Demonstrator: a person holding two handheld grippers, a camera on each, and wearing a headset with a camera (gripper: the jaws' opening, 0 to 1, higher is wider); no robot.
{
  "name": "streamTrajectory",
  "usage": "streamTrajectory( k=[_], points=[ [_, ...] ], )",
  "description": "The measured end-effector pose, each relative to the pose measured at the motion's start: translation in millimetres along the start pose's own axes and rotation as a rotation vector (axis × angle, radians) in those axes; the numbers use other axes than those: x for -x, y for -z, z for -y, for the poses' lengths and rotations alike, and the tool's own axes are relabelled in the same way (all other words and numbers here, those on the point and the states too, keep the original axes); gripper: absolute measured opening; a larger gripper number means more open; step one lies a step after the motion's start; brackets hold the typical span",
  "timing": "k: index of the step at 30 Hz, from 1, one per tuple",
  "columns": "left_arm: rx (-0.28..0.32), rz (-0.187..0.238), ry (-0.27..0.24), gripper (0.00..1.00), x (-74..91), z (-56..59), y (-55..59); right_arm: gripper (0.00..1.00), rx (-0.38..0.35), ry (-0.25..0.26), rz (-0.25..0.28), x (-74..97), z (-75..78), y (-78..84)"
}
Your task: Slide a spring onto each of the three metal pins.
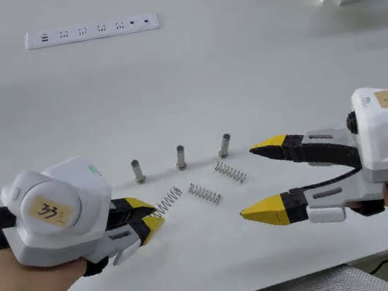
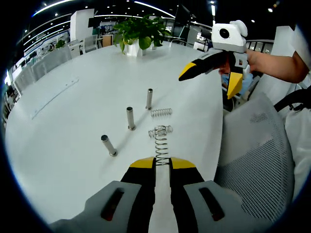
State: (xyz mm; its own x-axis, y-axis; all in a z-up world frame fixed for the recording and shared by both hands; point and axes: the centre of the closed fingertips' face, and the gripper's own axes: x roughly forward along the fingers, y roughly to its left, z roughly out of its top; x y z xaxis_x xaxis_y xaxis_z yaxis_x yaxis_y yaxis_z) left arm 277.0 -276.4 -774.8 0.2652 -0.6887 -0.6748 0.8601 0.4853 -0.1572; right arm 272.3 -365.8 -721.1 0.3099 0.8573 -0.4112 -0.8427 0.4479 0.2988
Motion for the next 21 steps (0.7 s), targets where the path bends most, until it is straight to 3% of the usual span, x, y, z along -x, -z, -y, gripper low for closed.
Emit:
streamTrajectory(
  k=[6,16,21],
  points=[
    [0.021,0.052,0.001,0.07,5.0,0.9,-10.3,0.44,-0.121,-0.009,0.082,-20.1,-5.2,-14.9],
    [0.043,0.118,0.005,0.07,11.4,4.7,-23.4,0.33,-0.290,0.007,0.142,-42.2,-2.1,-13.8],
    [0.038,0.139,0.012,0.07,13.1,8.4,-30.0,0.31,-0.330,-0.001,0.160,-50.1,-7.1,-15.0]
  ],
)
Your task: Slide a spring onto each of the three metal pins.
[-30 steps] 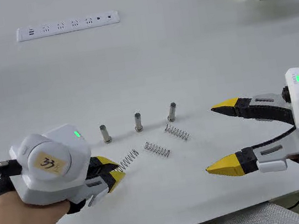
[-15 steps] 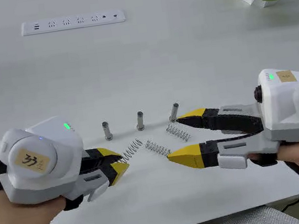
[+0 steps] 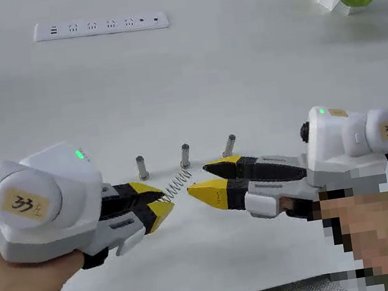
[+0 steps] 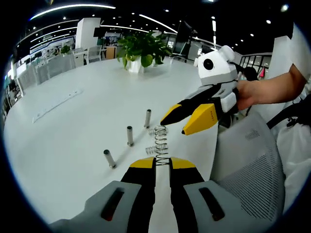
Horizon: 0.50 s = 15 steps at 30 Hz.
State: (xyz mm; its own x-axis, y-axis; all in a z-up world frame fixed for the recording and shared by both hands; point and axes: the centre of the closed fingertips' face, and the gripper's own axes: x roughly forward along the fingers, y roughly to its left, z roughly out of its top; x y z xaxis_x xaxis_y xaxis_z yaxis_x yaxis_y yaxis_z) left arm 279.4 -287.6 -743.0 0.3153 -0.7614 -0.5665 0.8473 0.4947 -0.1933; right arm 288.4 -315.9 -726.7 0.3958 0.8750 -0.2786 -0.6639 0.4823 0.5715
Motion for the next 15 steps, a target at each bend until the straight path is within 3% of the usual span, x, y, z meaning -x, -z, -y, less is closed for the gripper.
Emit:
streamTrajectory(
  k=[15],
  points=[
    [0.004,0.067,0.031,0.07,3.6,7.3,-14.6,0.19,-0.065,-0.040,0.057,-6.7,-9.8,-12.5]
  ],
)
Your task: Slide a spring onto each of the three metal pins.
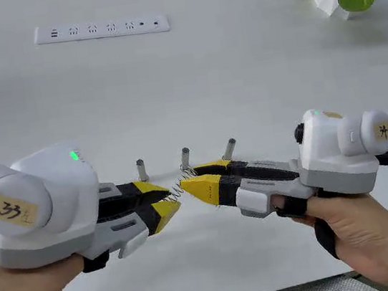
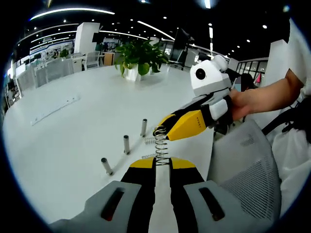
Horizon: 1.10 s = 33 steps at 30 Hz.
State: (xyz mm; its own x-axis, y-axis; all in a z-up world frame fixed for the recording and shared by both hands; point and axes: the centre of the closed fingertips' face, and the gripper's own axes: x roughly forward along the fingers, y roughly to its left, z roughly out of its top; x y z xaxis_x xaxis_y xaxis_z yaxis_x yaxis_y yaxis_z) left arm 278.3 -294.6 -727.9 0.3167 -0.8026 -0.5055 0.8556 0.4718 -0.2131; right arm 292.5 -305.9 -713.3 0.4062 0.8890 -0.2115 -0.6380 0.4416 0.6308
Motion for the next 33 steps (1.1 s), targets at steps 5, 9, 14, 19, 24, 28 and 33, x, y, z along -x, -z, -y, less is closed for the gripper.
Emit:
streamTrajectory(
  k=[5,9,14,19,24,28,33],
  points=[
    [0.000,0.013,0.007,0.07,0.1,1.3,-2.2,0.15,-0.030,-0.017,0.020,-1.7,-2.6,-5.1],
    [0.004,0.018,0.009,0.07,0.8,1.2,-2.7,0.12,-0.026,-0.014,0.015,-1.7,-3.0,-4.6],
    [0.007,0.026,0.015,0.07,1.2,3.0,-3.3,0.08,-0.028,-0.016,0.020,-0.5,-3.7,-5.6],
    [0.005,0.029,0.021,0.07,0.7,4.7,-3.2,0.08,-0.015,-0.017,0.016,-0.3,-5.5,-6.0],
    [0.007,0.040,0.027,0.07,0.8,5.7,-4.5,0.07,0.008,-0.018,0.005,-1.3,-9.5,-7.8],
    [0.012,0.042,0.036,0.07,-0.1,7.3,-3.2,0.05,0.035,-0.024,-0.009,-1.2,-11.7,-8.6],
    [0.013,0.057,0.041,0.07,0.3,8.0,-3.3,0.05,0.066,-0.028,-0.027,-2.5,-15.2,-10.5]
  ],
)
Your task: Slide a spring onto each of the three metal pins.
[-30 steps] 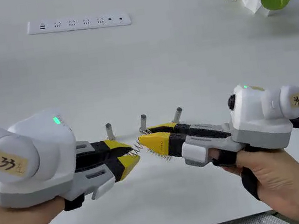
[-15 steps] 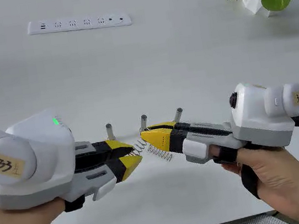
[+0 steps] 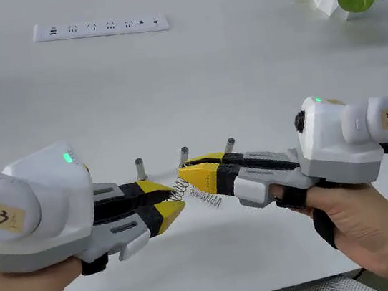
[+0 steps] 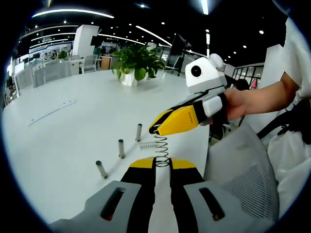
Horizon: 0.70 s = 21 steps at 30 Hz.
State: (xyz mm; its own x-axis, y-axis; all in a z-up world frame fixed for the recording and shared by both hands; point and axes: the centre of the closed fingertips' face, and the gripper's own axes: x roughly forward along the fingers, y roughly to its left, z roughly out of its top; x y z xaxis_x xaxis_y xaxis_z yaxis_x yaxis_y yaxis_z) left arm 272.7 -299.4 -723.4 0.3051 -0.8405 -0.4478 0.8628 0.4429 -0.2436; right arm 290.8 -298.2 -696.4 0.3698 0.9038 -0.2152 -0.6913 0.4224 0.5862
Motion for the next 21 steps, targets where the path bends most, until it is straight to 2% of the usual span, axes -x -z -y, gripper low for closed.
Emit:
streamTrajectory(
  k=[11,13,21],
  points=[
    [-0.018,0.029,0.018,0.07,1.9,0.7,-4.6,0.05,0.101,0.004,-0.061,-3.5,-14.3,-4.3],
    [-0.018,0.032,0.020,0.07,2.2,0.6,-4.8,0.05,0.127,0.005,-0.077,-1.6,-9.1,-1.6],
    [-0.012,0.039,0.024,0.07,3.7,1.4,-3.8,0.05,0.222,0.002,-0.135,-6.7,-19.9,-0.9]
  ],
)
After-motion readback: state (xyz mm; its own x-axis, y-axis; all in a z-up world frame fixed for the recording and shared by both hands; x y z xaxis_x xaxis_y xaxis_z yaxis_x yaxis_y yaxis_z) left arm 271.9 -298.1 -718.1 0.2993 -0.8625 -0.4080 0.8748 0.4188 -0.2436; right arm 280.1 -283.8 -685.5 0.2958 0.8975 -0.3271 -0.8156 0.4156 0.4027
